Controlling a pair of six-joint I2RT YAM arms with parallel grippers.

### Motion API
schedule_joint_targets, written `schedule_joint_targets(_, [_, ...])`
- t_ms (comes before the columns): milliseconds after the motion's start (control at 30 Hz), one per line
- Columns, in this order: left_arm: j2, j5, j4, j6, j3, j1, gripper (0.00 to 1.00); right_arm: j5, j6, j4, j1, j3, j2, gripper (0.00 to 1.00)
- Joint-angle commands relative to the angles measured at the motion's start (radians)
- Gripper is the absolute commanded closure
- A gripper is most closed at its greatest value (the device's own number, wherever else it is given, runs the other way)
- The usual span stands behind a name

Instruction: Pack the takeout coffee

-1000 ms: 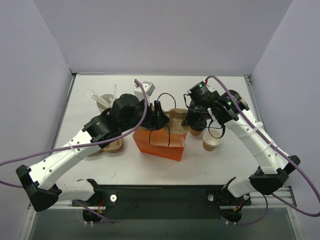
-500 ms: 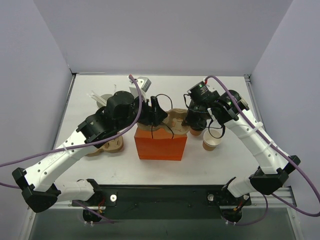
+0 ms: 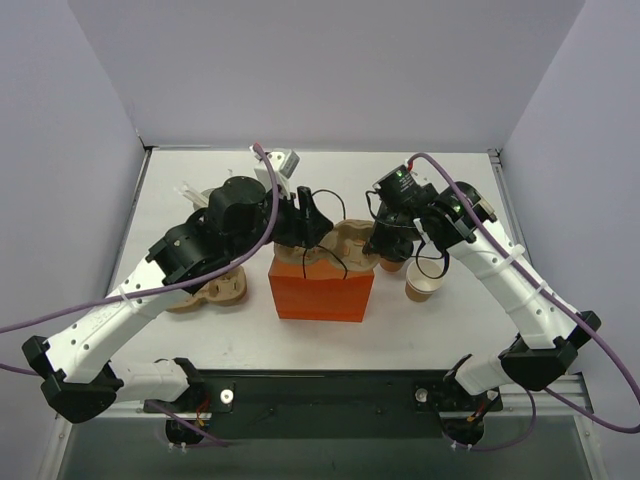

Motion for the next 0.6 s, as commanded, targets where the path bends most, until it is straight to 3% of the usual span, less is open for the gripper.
schedule_joint_targets(0, [-0.007, -0.009, -0.017, -0.034, -0.016, -0.027, 0.36, 0.008, 0.007, 0.000, 0.011, -0.003, -0.036, 0.94])
schedule_joint_targets(567, [0.040, -0.072, -0.057, -0.048, -0.043, -0.067, 0.35, 0.005, 0.012, 0.019, 0.017, -0.004, -0.044, 0.94])
